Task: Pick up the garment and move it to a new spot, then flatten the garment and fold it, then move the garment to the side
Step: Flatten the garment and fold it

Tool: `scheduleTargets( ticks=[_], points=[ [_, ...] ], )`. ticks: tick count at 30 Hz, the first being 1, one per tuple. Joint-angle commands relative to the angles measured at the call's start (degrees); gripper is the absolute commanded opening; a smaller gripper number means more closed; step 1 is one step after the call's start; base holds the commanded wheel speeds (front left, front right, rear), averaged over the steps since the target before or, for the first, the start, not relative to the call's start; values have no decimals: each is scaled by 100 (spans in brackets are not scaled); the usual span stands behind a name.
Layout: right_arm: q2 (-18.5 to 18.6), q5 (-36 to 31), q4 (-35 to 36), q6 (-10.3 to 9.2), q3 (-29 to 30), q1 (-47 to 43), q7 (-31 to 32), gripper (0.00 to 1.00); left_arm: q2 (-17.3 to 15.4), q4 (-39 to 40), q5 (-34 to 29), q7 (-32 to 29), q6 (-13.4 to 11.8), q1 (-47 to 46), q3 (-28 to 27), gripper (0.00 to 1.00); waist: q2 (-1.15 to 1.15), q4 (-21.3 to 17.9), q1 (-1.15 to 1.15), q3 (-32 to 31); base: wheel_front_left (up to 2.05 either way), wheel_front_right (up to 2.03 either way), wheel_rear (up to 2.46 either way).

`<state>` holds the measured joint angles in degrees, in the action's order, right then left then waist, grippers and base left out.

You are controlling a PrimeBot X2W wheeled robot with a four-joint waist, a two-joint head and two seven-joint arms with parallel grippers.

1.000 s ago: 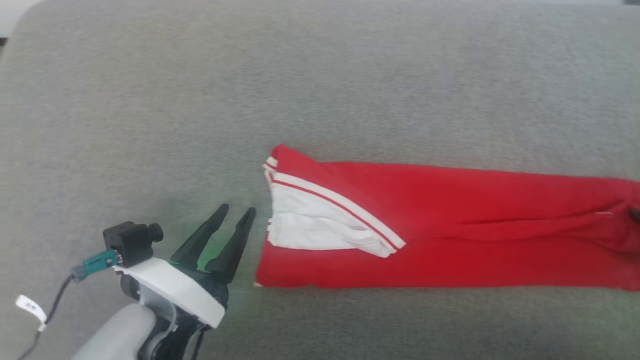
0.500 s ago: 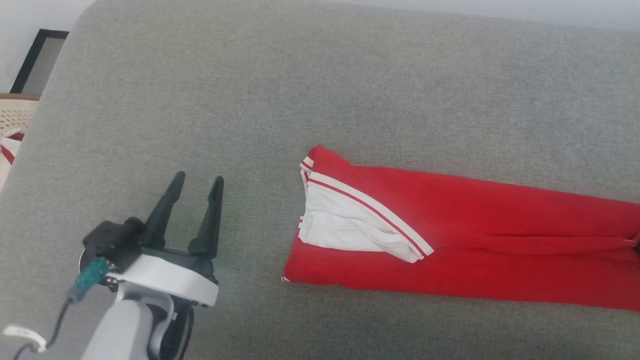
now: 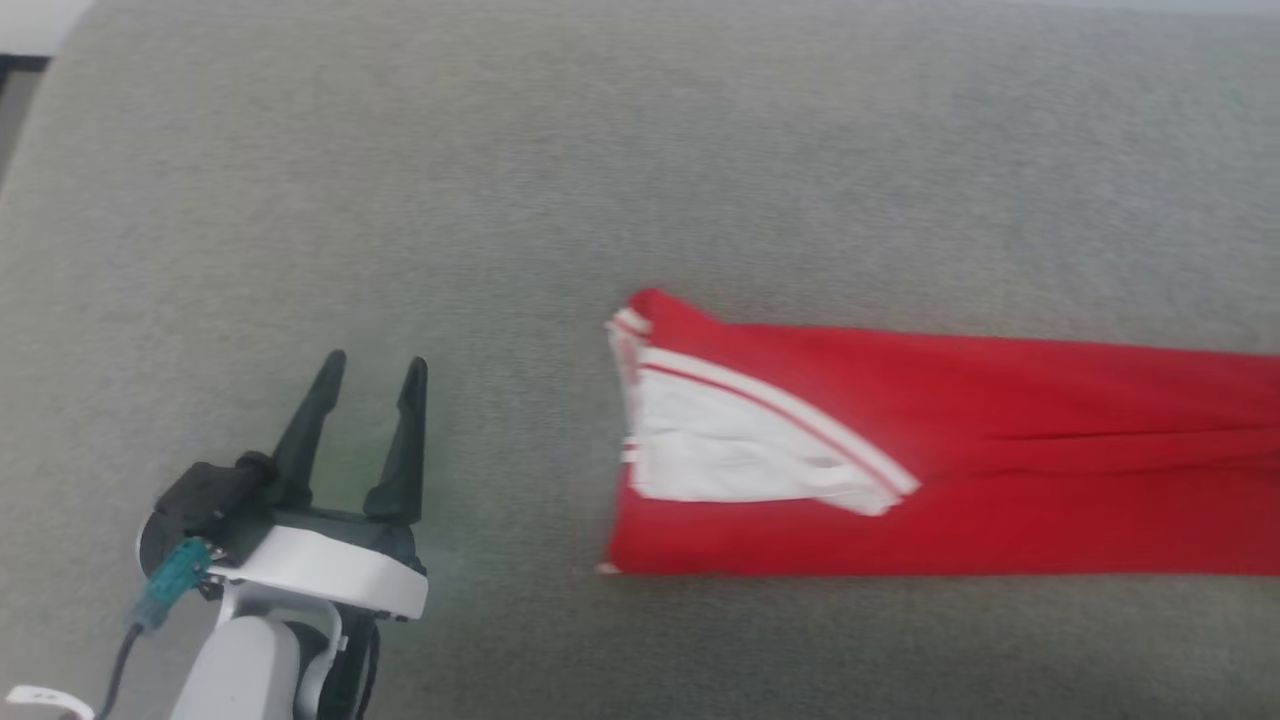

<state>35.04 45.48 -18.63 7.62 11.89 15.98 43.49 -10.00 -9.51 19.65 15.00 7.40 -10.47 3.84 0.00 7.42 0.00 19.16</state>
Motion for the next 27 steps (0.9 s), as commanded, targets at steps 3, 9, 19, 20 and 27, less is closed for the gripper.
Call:
scheduleTargets(
  ticks=[3,9,19,20,27],
  points=[
    [66,-296,-139,-17,484,117,-167,0,28,135,-71,22,11,28,-91,100,0,-266,0,81,0,0,0],
    [411,-770,-583,-16,1229,271,-576,0,-134,422,-234,22,10,-89,-143,100,0,-532,0,194,0,0,0],
    [528,-836,-966,-13,1476,451,-901,0,-227,537,-235,22,11,-102,-59,100,0,-714,0,139,0,0,0],
    [496,-794,-892,-13,1384,411,-904,0,-228,499,-216,22,11,-70,-54,100,0,-727,0,109,0,0,0],
    [230,-389,287,-12,466,-116,-743,0,-242,367,-178,22,11,50,-97,100,0,-709,0,-129,0,0,0]
  ],
)
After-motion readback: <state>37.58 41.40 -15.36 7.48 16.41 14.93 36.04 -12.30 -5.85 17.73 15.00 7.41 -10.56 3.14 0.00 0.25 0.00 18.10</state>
